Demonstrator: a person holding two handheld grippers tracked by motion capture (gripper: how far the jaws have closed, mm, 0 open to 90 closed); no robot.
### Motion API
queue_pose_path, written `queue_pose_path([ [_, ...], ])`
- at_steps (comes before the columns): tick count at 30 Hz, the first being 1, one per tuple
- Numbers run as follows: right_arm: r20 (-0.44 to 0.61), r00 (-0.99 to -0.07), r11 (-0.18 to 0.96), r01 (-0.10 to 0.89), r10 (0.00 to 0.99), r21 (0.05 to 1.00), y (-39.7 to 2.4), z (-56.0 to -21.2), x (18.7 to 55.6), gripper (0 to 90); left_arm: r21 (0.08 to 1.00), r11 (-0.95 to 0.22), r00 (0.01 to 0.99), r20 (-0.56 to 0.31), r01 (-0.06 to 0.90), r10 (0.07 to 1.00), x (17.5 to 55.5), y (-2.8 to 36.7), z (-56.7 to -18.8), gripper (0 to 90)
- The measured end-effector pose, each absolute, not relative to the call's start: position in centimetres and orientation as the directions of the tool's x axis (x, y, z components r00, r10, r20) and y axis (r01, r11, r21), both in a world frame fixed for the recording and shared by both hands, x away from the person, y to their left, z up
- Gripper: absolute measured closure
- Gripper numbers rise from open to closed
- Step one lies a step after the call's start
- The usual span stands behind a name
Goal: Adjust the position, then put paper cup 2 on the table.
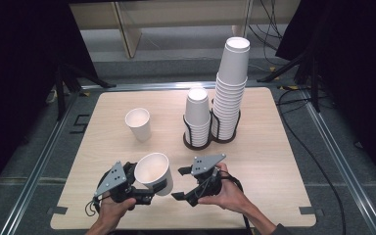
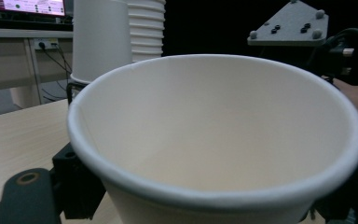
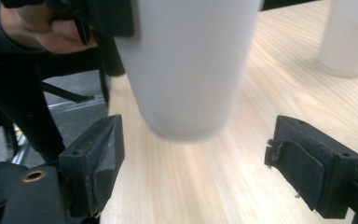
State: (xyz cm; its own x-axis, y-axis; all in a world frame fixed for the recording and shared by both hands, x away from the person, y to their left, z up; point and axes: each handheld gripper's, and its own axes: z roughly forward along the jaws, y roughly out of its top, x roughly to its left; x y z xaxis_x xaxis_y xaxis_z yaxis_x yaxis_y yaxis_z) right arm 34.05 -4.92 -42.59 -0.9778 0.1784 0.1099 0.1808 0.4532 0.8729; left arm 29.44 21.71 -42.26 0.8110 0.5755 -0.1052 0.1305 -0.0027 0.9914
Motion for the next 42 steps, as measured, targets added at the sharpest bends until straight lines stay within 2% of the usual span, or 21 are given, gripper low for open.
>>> queue_pose_path([
  [9, 0.079, -0.964, 0.465, 0.193, 0.253, 0.864, -6.3, -42.8, 34.3, 21.2, 0.994, -0.062, 0.771, -0.034, 0.095, 0.635, 30.2, 22.5, -42.4, 15.7],
  [10, 0.100, -0.959, 0.469, 0.219, 0.266, 0.856, -6.5, -42.9, 34.3, 21.4, 0.994, -0.068, 0.761, -0.022, 0.086, 0.649, 30.4, 22.6, -42.5, 15.7],
  [15, 0.092, -0.945, 0.451, 0.234, 0.315, 0.861, -7.4, -43.2, 34.5, 20.1, 0.990, -0.096, 0.715, -0.009, 0.106, 0.699, 31.1, 23.4, -42.9, 15.6],
  [21, 0.109, -0.933, 0.437, 0.261, 0.343, 0.861, -8.2, -43.5, 34.3, 19.5, 0.991, -0.082, 0.684, -0.009, 0.101, 0.729, 31.7, 23.9, -43.2, 15.6],
  [28, 0.093, -0.926, 0.429, 0.256, 0.366, 0.866, -8.9, -43.7, 34.2, 18.7, 0.984, -0.109, 0.635, -0.005, 0.141, 0.773, 32.2, 24.8, -43.5, 15.6],
  [37, 0.124, -0.872, 0.386, 0.331, 0.473, 0.861, -10.7, -43.8, 34.0, 17.9, 0.983, -0.103, 0.608, -0.010, 0.151, 0.794, 32.9, 25.6, -44.0, 15.6],
  [42, 0.110, -0.862, 0.381, 0.329, 0.496, 0.864, -11.5, -44.0, 34.1, 17.7, 0.981, -0.102, 0.586, -0.014, 0.164, 0.810, 33.3, 26.2, -44.2, 15.6],
])
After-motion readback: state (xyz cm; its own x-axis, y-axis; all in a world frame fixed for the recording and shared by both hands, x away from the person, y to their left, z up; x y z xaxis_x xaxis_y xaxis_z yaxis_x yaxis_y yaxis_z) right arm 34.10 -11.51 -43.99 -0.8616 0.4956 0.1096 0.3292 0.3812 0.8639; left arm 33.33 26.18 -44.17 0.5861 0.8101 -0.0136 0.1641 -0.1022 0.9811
